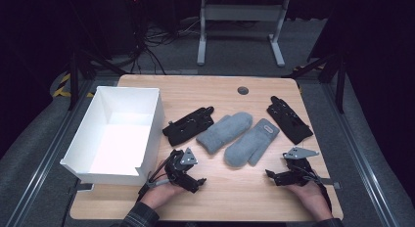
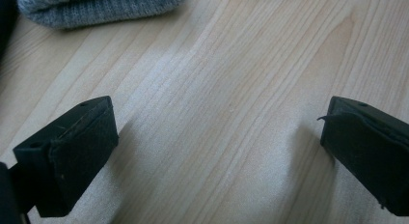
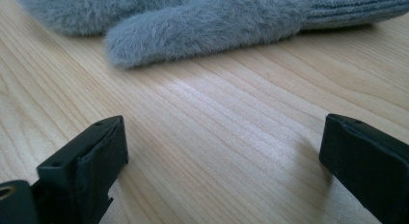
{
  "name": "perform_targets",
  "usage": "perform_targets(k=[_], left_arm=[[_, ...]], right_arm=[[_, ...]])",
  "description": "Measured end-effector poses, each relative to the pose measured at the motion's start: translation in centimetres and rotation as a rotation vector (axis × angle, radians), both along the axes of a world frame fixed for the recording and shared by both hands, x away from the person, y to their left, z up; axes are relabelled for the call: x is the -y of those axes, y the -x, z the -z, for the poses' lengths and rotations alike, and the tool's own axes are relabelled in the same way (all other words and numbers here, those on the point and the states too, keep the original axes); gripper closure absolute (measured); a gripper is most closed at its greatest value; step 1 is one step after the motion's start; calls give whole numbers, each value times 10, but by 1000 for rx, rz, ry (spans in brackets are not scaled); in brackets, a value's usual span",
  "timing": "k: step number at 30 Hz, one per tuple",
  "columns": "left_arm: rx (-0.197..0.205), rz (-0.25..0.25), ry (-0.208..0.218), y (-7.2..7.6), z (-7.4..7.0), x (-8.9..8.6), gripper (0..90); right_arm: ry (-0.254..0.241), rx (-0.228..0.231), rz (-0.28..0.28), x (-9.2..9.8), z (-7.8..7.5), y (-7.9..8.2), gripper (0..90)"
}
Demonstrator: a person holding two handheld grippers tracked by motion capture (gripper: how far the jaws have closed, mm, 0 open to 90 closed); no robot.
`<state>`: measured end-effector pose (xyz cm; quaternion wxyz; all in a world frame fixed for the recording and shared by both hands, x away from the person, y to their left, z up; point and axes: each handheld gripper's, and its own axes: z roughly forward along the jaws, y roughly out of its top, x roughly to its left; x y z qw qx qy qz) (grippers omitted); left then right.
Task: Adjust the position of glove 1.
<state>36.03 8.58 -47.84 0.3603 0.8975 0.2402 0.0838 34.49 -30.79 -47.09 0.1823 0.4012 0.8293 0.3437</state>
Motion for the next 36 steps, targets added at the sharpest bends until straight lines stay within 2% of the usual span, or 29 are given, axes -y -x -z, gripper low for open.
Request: perform_targets(k=[3, 6, 8, 10, 11, 12, 14, 15, 18, 19, 20, 21, 24, 28, 31, 34, 36], left_arm=[[0, 2, 0, 0, 0, 0, 0], [1, 4, 1, 0, 0, 0, 1], [1, 4, 1, 0, 0, 0, 1], [0, 4, -1, 0, 0, 0, 1], [0, 4, -1, 0, 0, 0, 1], [0, 4, 0, 0, 0, 0, 1], [1, 5, 0, 0, 0, 0, 1], [1, 5, 0, 0, 0, 0, 1], [1, 6, 0, 0, 0, 0, 1], [1, 5, -1, 0, 0, 0, 1], [0, 6, 0, 0, 0, 0, 2], [1, 5, 0, 0, 0, 0, 2], [1, 5, 0, 0, 0, 0, 2], [1, 5, 0, 0, 0, 0, 2], [1, 5, 0, 0, 0, 0, 2], [1, 5, 0, 0, 0, 0, 2], [1, 5, 0, 0, 0, 0, 2]], right_arm=[[3, -2, 5, 1, -1, 1, 72], [7, -24, -1, 3, -7, 1, 175], [-2, -25, 5, 3, -10, 1, 212], [-7, -25, -5, 3, -15, 1, 308], [-7, -25, -5, 3, -15, 1, 308], [-22, -19, -16, 2, -20, 0, 431], [-39, -20, -29, 2, -24, -1, 524], [-39, -20, -29, 2, -24, -1, 524], [-60, -7, -55, -2, -32, -11, 762], [-60, -7, -55, -2, -32, -11, 762], [-64, -5, -62, -5, -36, -17, 846], [-69, -6, -68, -7, -37, -20, 879], [-71, 1, -81, -11, -39, -26, 897], [-62, 3, -101, -23, -41, -44, 899], [-63, 7, -103, -25, -40, -51, 900], [-49, 7, -93, -29, -39, -69, 900], [-45, 7, -90, -30, -39, -73, 900]])
